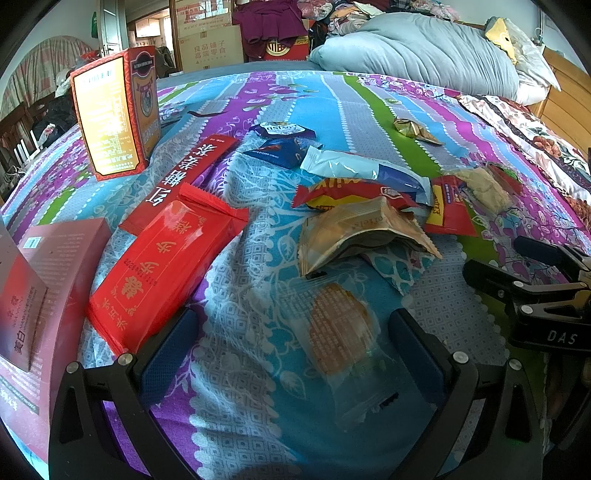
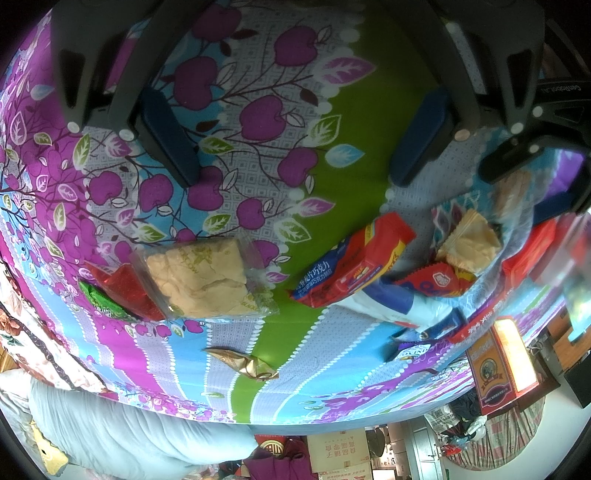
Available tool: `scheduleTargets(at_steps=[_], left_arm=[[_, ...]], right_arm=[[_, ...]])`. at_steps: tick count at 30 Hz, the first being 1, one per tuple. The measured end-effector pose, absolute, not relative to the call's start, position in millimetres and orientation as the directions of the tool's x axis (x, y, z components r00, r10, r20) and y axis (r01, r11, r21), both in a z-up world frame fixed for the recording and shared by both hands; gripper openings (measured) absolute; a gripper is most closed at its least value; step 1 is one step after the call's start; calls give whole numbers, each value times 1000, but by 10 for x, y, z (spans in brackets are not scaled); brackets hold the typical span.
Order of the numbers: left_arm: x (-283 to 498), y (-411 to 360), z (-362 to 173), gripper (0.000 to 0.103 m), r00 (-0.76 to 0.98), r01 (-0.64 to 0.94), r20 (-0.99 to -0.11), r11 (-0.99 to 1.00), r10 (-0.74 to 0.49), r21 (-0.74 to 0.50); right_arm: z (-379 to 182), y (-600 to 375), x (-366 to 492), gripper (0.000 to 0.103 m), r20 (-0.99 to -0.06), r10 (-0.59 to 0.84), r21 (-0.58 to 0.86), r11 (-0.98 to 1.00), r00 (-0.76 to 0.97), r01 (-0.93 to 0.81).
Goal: Organize snacks
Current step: 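Grasp the gold wrapper with the left tool while the right tool grasps the red-blue biscuit pack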
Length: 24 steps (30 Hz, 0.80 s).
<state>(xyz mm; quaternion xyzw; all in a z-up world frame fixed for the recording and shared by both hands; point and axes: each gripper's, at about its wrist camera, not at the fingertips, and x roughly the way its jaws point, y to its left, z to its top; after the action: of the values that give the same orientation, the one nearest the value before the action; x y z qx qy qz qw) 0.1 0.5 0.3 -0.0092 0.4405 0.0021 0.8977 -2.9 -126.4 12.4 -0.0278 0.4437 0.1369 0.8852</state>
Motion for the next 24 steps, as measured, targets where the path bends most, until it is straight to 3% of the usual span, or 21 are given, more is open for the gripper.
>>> scheduleTargets(at_steps=[10, 17, 21, 24], left_arm=[[41, 230, 436, 102, 669, -30, -725, 969, -162, -245], [468, -88, 410, 101, 620, 54, -768, 985, -160, -162], [596, -131, 165, 75, 513, 79, -841, 985, -172, -153], [497, -85, 220, 53, 530, 100, -825, 980, -198, -172]], right_arm=[[136, -1296, -29, 103, -788, 232, 89, 959, 570, -268], [137, -1311, -39, 103, -788, 233, 90, 959, 570, -268], [134, -1317, -32, 103, -788, 235, 92, 959, 570, -268], [133, -1298, -28, 103, -788, 233, 90, 959, 570, -268]])
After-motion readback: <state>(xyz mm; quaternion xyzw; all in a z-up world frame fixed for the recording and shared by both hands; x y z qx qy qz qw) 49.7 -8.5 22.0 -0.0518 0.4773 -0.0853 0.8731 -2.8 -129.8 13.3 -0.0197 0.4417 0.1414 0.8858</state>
